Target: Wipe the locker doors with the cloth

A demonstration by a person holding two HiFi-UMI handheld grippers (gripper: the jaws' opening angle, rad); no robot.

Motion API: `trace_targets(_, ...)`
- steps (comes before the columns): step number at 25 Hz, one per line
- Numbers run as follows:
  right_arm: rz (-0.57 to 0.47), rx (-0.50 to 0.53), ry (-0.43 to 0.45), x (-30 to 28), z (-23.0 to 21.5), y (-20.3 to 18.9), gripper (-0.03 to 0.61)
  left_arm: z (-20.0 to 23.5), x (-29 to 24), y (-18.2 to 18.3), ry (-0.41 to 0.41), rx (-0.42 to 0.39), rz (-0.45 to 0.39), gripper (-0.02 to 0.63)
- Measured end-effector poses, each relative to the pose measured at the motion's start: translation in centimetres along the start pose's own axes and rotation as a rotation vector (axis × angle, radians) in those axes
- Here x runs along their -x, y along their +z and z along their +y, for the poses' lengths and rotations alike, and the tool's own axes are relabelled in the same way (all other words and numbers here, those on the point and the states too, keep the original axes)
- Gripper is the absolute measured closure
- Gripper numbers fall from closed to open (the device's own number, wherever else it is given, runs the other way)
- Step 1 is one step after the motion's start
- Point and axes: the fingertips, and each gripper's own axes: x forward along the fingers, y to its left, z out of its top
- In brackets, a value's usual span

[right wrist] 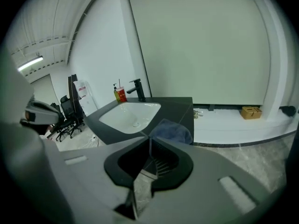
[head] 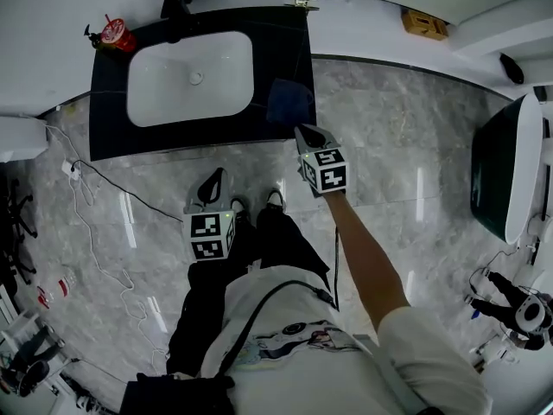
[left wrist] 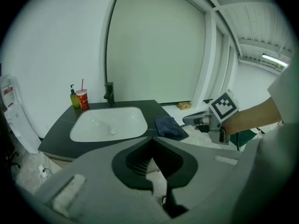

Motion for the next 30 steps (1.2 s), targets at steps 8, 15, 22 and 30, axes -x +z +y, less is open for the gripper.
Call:
trace_targets(8, 0.147, -0.02, -0.068, -6.2, -6.0, -1.8, 0.417, -0.9, -0.9, -0.3, -0.026, -0.031, 0.049, 0.612)
trace_targets(15, 0.211, -0.083, -0.129, -9.8, -7.4, -2.4, 0.365, -0.2, -0.3, -0.9, -0.01, -0.063, 0.078, 0.612)
trace_targets(22, 0.184, -0.152, -0.068, -10.2, -6.0, -2.2, 0.492, -0.7, 0.4, -1.5, -0.004, -0.073, 0.084, 0.612)
trace_targets(30, 0.051, -0.139, 0.007, -6.7, -4.3, 0.2, 0.503, -1.2, 1.7, -0.5, 0.044, -0.062, 0.031, 0.612)
